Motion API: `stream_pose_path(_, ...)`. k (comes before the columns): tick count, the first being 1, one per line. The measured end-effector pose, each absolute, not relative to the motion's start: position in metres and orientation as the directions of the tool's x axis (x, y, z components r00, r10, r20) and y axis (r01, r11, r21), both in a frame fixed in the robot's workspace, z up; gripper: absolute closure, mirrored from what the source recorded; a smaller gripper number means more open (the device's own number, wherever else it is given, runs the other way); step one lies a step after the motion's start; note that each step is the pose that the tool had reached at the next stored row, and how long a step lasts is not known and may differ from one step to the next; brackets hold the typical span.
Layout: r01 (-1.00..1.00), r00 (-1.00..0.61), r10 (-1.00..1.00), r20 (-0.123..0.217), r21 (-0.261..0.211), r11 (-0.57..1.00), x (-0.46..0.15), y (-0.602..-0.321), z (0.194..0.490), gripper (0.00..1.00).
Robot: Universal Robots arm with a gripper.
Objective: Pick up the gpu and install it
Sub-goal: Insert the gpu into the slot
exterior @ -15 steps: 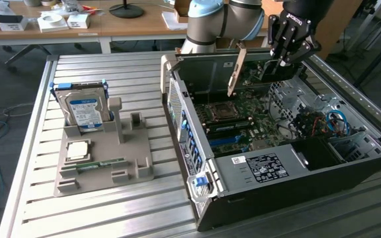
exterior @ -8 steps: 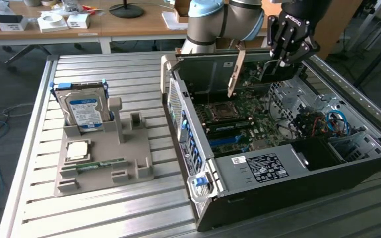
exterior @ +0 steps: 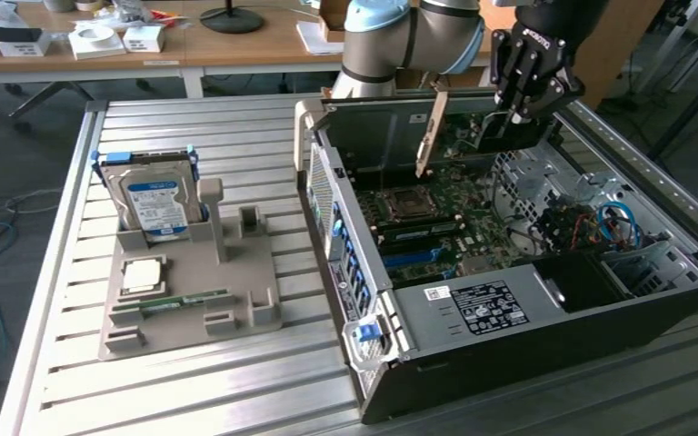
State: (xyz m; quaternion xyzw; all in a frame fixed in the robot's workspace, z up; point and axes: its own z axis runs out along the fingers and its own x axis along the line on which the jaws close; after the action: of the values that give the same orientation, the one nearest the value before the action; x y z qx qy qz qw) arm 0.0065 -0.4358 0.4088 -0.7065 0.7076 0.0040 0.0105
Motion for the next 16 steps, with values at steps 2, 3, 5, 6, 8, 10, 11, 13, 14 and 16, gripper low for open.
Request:
stream_pose_path(2,-1.000,-0.002,-1.000,-0.021,-0.009,0.002,0.007,-0.436,0.408,0.73)
stream_pose_path(3,-1.000,-0.002,-1.000,-0.021,-0.009,0.002,0.007,-0.436,0.408,0.73)
stream_pose_path(5,-1.000,-0.002,-1.000,-0.021,-0.009,0.002,0.007,-0.436,0.406,0.73)
stream_pose_path(6,-1.000,-0.002,-1.000,-0.021,-0.009,0.002,0.007,-0.436,0.405,0.73)
stream_pose_path(8,-1.000,-0.002,-1.000,-0.021,-0.009,0.002,0.007,-0.436,0.402,0.73)
stream_pose_path(10,-1.000,-0.002,-1.000,-0.021,-0.009,0.002,0.007,-0.436,0.400,0.73)
stream_pose_path(11,-1.000,-0.002,-1.000,-0.020,-0.009,0.002,0.007,-0.436,0.399,0.73)
stream_pose_path(13,-1.000,-0.002,-1.000,-0.021,-0.009,0.002,0.007,-0.436,0.397,0.73)
stream_pose_path(14,-1.000,-0.002,-1.000,-0.021,-0.009,0.002,0.007,-0.436,0.396,0.73)
stream_pose_path(16,-1.000,-0.002,-1.000,-0.020,-0.009,0.002,0.007,-0.436,0.395,0.73)
